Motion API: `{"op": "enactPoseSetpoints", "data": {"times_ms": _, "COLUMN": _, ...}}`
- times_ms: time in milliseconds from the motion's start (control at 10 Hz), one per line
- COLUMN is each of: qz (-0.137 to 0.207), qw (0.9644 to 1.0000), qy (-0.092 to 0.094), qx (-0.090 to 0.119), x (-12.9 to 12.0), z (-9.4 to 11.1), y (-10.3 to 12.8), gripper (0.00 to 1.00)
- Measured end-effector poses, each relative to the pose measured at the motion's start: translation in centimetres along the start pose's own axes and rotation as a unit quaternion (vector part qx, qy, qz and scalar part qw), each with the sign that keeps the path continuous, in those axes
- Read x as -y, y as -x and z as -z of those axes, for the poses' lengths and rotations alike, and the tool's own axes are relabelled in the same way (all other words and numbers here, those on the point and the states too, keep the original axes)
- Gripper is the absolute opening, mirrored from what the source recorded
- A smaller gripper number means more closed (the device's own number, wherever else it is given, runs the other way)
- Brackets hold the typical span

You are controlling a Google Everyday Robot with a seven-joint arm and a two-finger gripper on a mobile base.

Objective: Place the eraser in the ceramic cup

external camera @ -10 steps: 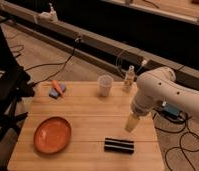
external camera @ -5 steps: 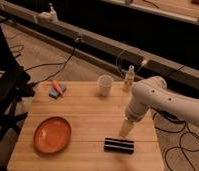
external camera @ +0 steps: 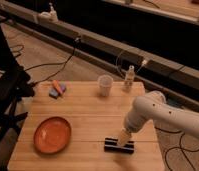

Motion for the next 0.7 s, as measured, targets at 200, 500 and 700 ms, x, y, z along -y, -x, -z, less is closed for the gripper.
{"op": "enactPoseSetpoints", "data": {"times_ms": 200, "qz": 0.010, "qw": 0.9999, "qy": 0.007, "qx": 0.000, "x": -1.09, "z": -1.16, "y": -0.78, "gripper": 0.80}}
{"op": "enactPoseSetpoints", "data": {"times_ms": 500, "qz": 0.012, "qw": 0.9999, "qy": 0.008, "qx": 0.000, "x": -1.11, "z": -1.20, "y": -0.63, "gripper": 0.80}}
{"op": "enactPoseSetpoints", "data": {"times_ms": 700, "qz": 0.014, "qw": 0.9999, "qy": 0.002, "qx": -0.004, "x": -0.89, "z": -1.27, "y": -0.80, "gripper": 0.80}}
